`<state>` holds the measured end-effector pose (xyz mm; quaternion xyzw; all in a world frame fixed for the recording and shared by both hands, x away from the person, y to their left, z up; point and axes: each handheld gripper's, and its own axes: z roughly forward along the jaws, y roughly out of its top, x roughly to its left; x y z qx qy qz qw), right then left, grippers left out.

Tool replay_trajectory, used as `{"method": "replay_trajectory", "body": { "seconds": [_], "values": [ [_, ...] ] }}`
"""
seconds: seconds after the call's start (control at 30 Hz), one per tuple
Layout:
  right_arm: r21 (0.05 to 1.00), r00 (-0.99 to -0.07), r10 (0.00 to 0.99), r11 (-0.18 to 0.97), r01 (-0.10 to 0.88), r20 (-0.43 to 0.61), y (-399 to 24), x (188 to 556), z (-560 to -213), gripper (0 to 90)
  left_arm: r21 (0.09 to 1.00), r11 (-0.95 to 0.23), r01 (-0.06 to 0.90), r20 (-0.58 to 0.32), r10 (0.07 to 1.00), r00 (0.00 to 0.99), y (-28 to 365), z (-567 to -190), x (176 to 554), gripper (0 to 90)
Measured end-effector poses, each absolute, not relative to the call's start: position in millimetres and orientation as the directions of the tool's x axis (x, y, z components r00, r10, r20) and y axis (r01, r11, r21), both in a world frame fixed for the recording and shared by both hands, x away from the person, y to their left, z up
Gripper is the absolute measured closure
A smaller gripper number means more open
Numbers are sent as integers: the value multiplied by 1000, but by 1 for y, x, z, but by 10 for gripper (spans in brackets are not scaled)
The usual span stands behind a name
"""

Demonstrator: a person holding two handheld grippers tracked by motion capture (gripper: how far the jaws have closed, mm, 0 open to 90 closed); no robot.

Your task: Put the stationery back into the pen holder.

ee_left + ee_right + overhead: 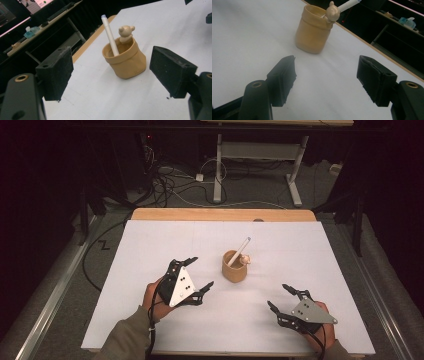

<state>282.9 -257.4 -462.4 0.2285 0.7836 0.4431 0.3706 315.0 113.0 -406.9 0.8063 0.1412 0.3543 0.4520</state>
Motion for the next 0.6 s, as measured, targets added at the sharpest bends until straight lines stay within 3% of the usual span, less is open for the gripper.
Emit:
{"method": "replay_trajectory", "body": {
  "seconds": [0.6],
  "values": [
    [862,-615,687,506,23,-387,-257,283,-461,317,811,-583,-46,445,564,696,138,-432,304,186]
  ]
}}
